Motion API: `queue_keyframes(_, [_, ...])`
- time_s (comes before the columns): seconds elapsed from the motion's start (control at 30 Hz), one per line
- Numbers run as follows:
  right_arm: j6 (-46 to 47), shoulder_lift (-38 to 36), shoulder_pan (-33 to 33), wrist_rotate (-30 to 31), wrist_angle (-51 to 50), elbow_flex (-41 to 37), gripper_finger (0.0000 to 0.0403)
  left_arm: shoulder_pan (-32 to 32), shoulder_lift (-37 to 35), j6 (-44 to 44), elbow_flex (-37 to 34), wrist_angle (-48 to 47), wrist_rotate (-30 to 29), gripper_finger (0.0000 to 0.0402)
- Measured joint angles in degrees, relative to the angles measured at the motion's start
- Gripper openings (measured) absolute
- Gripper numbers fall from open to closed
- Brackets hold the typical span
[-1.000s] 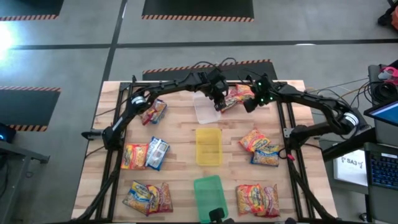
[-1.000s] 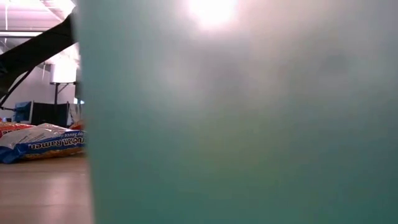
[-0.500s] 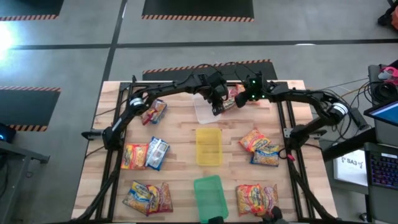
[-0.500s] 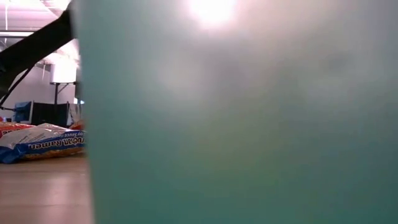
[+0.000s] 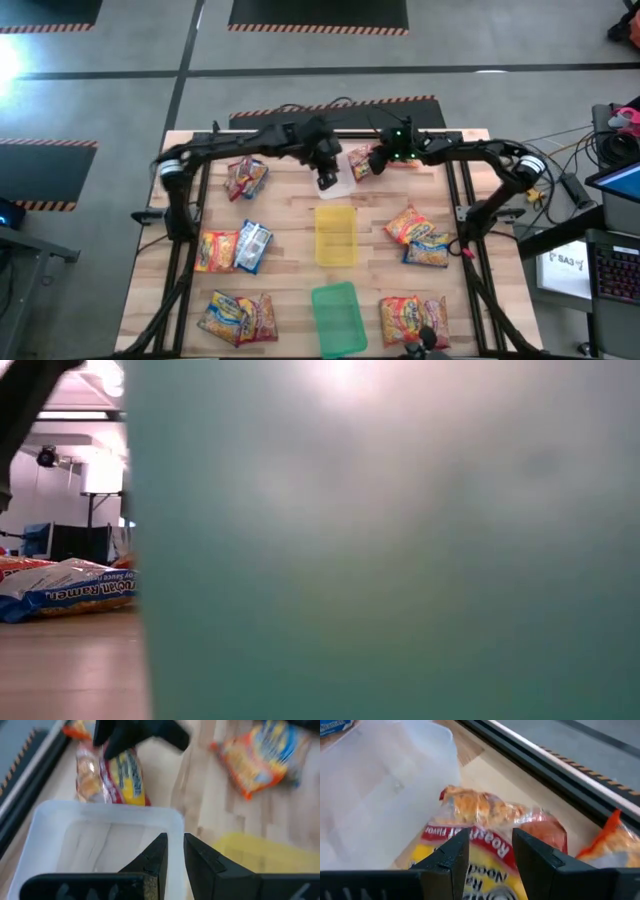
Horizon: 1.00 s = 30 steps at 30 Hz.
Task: Sort Maruchan noodles
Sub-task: Put the red noodle pack into the transparent bin
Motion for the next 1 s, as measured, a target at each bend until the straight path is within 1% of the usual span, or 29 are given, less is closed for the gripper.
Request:
queue_keyframes(0.17, [0.0,3.5,0.4,0.0,-0.9,1.8,0.0139,-0.9,-10.1,-5.0,-12.7,11.7,-1.5,0.0045])
queue_keyframes(0.3, [0.4,4.3,0.5,0.0,-3.4,2.4,0.0138,-2.7,-17.0,-7.2,-20.4,16.4,-5.4,0.0045])
queue_keyframes(0.47, [0.6,2.9,1.5,-0.1,-10.8,2.5,0.0133,-4.8,-24.0,-8.9,-27.7,21.5,-9.7,0.0045])
queue_keyframes(0.67, [2.5,-1.6,4.9,0.0,-22.1,2.4,0.0133,-5.7,-29.0,-9.3,-32.6,26.1,-10.4,0.0045])
queue_keyframes(0.9, [5.6,-10.0,10.5,0.0,-37.0,2.2,0.0124,-5.7,-29.6,-9.0,-33.0,26.5,-10.5,0.0045])
queue_keyframes(1.0, [7.1,-13.4,13.2,0.1,-41.5,2.2,0.0120,-5.8,-29.3,-8.8,-33.0,26.6,-10.5,0.0045])
